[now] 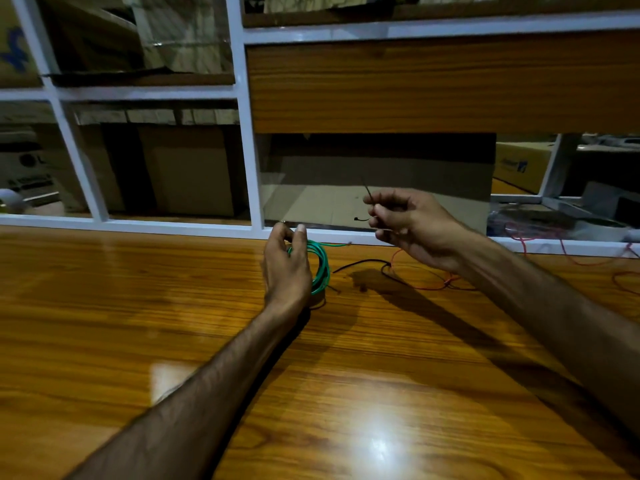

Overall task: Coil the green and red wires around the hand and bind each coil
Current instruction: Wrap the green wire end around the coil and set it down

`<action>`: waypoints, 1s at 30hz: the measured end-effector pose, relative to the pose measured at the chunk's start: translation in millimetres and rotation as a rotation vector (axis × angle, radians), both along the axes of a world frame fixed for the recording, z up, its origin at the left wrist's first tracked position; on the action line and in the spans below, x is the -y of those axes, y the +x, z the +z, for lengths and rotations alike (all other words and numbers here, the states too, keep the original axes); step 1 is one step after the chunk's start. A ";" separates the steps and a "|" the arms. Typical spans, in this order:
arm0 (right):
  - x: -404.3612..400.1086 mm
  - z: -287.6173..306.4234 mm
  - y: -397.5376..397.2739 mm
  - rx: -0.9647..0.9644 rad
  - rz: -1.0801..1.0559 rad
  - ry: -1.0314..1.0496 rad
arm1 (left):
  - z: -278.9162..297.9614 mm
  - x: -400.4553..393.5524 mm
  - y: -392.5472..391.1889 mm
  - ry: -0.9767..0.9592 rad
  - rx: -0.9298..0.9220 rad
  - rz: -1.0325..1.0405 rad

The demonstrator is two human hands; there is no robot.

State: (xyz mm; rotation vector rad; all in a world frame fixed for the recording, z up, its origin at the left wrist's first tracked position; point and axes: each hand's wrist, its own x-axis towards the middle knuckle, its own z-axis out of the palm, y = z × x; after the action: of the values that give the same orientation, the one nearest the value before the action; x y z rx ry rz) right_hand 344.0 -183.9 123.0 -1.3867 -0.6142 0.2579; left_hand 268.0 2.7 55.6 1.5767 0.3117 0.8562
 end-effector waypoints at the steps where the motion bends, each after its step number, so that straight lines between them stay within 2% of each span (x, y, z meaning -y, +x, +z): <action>1: 2.7 1.1 -8.3 -0.046 0.033 0.029 | 0.8 -1.8 -0.7 0.007 -0.002 0.011; 8: 15.1 -3.8 -55.9 -0.302 0.130 0.195 | 2.1 -1.8 -4.7 0.007 -0.015 0.009; 12: 14.2 -17.0 -71.5 -0.332 0.135 0.230 | -1.0 0.8 -3.3 0.071 0.021 0.072; 15: 5.7 -26.7 -83.5 -0.276 0.118 0.203 | -2.6 3.6 -3.9 0.104 0.066 0.094; 21: -20.7 -40.4 -96.5 -0.045 0.006 0.099 | -6.5 9.0 -3.9 0.170 0.140 0.087; 25: -27.6 -43.0 -97.3 0.098 -0.093 0.002 | -6.0 11.8 -5.5 0.153 0.139 0.071; 30: -30.0 -46.7 -97.0 0.232 -0.169 -0.006 | -6.0 13.2 -4.8 0.122 0.123 0.073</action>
State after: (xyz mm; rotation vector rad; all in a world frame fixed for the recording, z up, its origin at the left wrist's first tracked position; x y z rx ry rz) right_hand 247.0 -153.9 76.3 -1.4769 -0.6823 -0.0371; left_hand 263.2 -10.5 49.6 1.6249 0.2334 1.0404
